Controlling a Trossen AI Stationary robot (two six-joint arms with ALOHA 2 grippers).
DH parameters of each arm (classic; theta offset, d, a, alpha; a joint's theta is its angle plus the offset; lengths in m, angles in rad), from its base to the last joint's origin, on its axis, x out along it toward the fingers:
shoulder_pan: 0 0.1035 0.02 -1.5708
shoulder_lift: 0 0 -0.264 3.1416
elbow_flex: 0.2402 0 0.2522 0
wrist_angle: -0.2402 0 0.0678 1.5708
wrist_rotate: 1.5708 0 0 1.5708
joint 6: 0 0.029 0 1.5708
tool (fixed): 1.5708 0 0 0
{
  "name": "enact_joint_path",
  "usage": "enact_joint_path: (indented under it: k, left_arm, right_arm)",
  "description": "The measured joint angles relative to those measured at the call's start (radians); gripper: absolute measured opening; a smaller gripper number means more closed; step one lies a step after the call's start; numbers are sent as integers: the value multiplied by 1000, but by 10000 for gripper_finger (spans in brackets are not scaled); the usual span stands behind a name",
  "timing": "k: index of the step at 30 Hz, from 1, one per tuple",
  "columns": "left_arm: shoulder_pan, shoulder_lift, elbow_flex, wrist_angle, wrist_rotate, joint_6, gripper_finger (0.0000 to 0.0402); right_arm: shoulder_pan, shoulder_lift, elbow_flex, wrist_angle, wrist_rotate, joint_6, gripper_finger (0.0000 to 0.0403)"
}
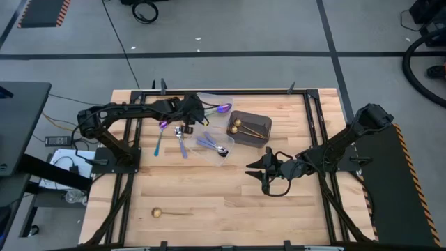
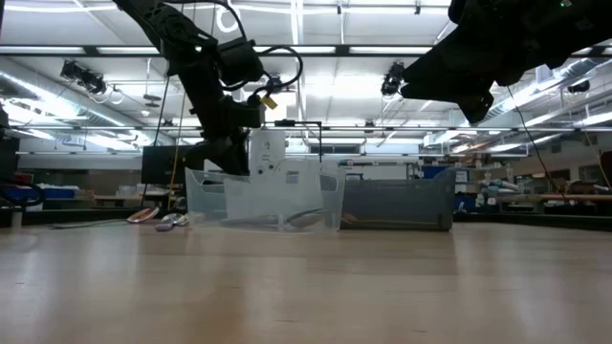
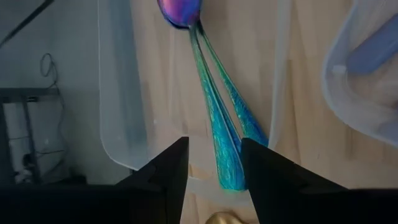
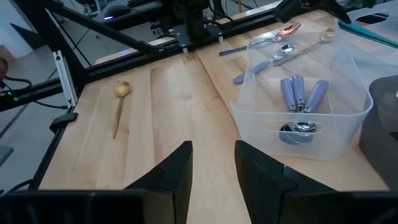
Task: Sort silverware by color (type)
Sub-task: Put the blue spoon into the top transparent bin
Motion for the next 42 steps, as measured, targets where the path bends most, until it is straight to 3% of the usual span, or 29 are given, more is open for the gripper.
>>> enact_joint_path:
  k: [4, 17, 31, 39, 42]
  left_arm:
    - [34, 0, 0, 18, 45, -19, 153]
    - [26, -46, -2, -17, 22, -82, 153]
    - [35, -221, -1, -153, 101, -389, 153]
    - [35, -233, -1, -267, 128, -625, 153]
    - [29, -233, -1, -311, 127, -676, 153]
  right_arm:
    - [0, 0, 0, 0, 0, 0, 129]
    - [0, 0, 0, -1, 0, 0, 129]
    - [1, 0, 0, -12, 5, -6, 129]
    - [2, 0, 0, -29, -35, -71, 130]
    - [-1, 0, 0, -34, -30, -29, 130]
